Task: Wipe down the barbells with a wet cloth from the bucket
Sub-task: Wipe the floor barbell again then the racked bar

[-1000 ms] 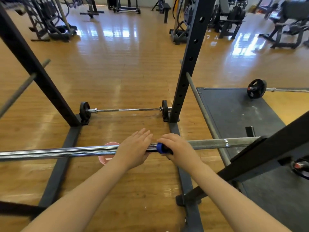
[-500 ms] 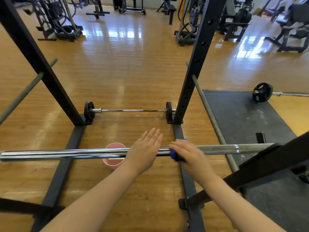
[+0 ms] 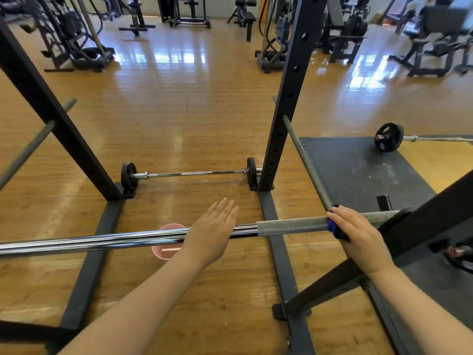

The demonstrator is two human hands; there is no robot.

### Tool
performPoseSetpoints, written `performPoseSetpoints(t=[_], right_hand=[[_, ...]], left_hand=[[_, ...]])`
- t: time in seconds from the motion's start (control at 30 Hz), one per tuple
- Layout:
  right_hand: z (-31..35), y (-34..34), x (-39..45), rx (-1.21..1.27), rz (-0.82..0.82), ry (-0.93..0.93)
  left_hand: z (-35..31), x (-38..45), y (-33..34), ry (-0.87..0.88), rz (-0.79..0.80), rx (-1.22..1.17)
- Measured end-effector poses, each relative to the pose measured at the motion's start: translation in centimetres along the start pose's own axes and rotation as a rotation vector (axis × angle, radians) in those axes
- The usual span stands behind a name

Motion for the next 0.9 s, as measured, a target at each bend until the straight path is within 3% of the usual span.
performPoseSetpoints(t=[0.07, 0.2, 0.3, 0.5, 0.7, 0.77, 0.9], right_hand=[[1.5, 0.3, -0.4, 0.055, -0.021, 0.081], [11.7, 3.6, -0.4, 0.156, 0.086, -0.189], [15.8, 4.5, 0.2, 0.166, 0.1, -0.247], [8.2, 2.5, -0.1, 0.076, 0.076, -0.224], [-0.2, -0.5, -0.1, 0.033, 0.042, 0.083], [0.6, -1.1, -0.2, 0.067, 0.018, 0.142], [10.0, 1.6, -0.9, 0.127, 0.075, -0.131]], left_hand=[[0.0, 0.0, 0.0, -0.023, 0.009, 0.012], [0.1, 0.5, -0.2, -0.033, -0.057, -0.01], [0.0, 0.4, -0.3, -0.015, -0.076, -0.014], [0.2, 0.0, -0.2, -0.032, -0.044, 0.017], [0.2, 0.1, -0.4, -0.029, -0.079, 0.018], [0.1, 0.2, -0.3, -0.027, -0.1, 0.011], [0.1, 0.2, -0.2, -0.021, -0.12, 0.0]])
Point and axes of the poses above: each hand's wrist, its own x-axis towards the middle knuckle, its own y-axis out of the palm, z = x × y, the point moved 5 cm from there along x, towards the middle knuckle, and after that the axes turned 15 degrees about y, right-handed, at the moved point
